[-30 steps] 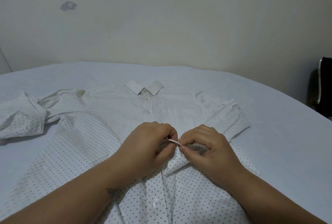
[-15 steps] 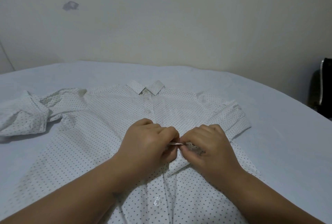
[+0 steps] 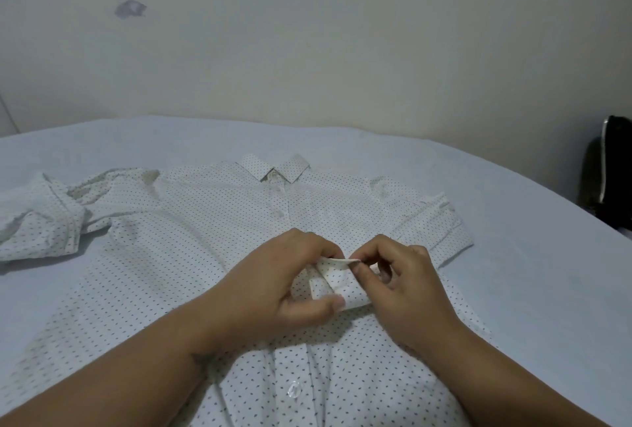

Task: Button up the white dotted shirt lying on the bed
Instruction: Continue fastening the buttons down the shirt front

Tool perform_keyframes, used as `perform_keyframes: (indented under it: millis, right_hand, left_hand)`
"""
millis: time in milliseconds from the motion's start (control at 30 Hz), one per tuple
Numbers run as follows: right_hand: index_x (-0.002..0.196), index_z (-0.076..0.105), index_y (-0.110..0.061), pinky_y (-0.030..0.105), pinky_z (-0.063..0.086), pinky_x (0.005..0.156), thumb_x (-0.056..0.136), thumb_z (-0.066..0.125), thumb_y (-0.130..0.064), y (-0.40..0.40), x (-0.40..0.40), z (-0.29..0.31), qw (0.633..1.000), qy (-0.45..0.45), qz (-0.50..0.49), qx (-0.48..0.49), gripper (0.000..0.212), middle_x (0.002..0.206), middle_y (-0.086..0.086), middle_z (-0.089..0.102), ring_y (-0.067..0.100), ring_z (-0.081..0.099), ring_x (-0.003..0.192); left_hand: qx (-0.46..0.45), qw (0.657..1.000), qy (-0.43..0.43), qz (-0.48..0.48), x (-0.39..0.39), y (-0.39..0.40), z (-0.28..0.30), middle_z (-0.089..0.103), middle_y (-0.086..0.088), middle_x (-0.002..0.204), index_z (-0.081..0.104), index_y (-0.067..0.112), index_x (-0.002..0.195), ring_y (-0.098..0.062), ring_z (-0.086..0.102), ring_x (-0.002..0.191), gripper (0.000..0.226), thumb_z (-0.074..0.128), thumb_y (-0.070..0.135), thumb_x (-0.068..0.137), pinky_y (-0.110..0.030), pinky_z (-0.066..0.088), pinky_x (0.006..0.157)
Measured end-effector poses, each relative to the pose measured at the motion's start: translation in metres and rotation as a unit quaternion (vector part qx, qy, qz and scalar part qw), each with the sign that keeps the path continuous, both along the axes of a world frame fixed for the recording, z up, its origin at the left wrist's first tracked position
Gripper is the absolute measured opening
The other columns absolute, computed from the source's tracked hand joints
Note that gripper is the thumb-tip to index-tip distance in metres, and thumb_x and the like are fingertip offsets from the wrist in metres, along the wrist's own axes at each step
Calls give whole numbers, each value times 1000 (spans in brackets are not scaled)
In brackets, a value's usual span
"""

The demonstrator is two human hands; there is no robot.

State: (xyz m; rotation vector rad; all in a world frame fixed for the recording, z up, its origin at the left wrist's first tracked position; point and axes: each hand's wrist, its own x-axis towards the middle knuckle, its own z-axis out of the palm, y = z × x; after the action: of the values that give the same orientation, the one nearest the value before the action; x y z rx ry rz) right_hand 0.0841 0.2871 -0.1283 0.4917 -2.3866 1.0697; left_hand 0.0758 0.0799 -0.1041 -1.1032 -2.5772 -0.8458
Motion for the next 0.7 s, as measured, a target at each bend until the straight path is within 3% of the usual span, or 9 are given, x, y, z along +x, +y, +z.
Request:
perform_keyframes:
  millis: [67,100,200,267,333,433,533,600,700]
  right_hand:
    - [85,63,-36,35,38,77,89,63,-33,2,-1,-1,1000,-20,6,-17,4,72,-15,59,11,48,77]
    - [86,63,-37,35,38,78,89,62,-35,3,-1,-1,999,-27,7,-18,4,74,-14,60,13,48,81]
    - [87,61,-40,28,30,81,89,55,-43,0,0,-1,999,-30,13,-2,7,83,-16,60,2,41,87]
    - [87,61,-35,27,26,86,88,49,-43,-2,3,1,1000,0,30,8,14,87,-16,59,3,45,89]
    - [86,60,-31,29,23,91,90,43,-47,-3,6,6,998,26,59,15,24,87,-14,60,7,51,90]
    - [84,57,-34,27,22,94,82,51,-65,-1,8,11,992,54,81,76,32,84,-20,55,4,51,90]
    - [80,57,-32,28,30,90,77,60,-67,-3,6,10,979,79,100,158,35,78,-22,51,1,49,82]
    - [74,59,-26,26,36,80,82,57,-62,-3,6,8,971,79,136,178,37,71,-17,51,4,48,74]
    - [68,59,-22,26,40,68,93,43,-57,-2,6,5,967,59,172,179,46,64,-12,53,5,50,65]
  left_hand:
    - [-24,999,-47,1,0,-1,-1,44,37,111,36,49,124,12,45,106,74,61,81,62,-13,41,84]
    - [-42,999,-26,4,1,0,-2,44,37,112,35,46,125,11,46,104,79,63,81,59,-12,41,85]
    - [-36,995,97,14,1,6,-4,55,23,97,49,31,115,4,52,81,52,60,64,76,-17,47,70]
    - [-7,995,93,27,1,5,-3,56,21,86,53,31,105,6,51,70,36,59,55,80,-16,44,61]
    - [3,996,81,41,-1,3,-4,60,19,82,51,36,98,2,54,70,22,63,45,82,-19,45,60]
    - [14,995,85,54,-1,2,-4,62,17,77,53,35,94,-4,55,68,17,65,33,83,-27,47,58]
    - [13,998,57,15,1,3,-2,65,13,80,61,29,90,-3,56,73,10,57,34,83,-29,49,64]
    - [-7,1000,16,-2,3,3,-2,67,11,83,64,28,92,-4,58,78,19,49,31,81,-29,49,71]
    - [-23,999,-33,1,2,0,-3,69,10,79,67,27,93,-6,59,72,27,43,21,82,-23,46,70]
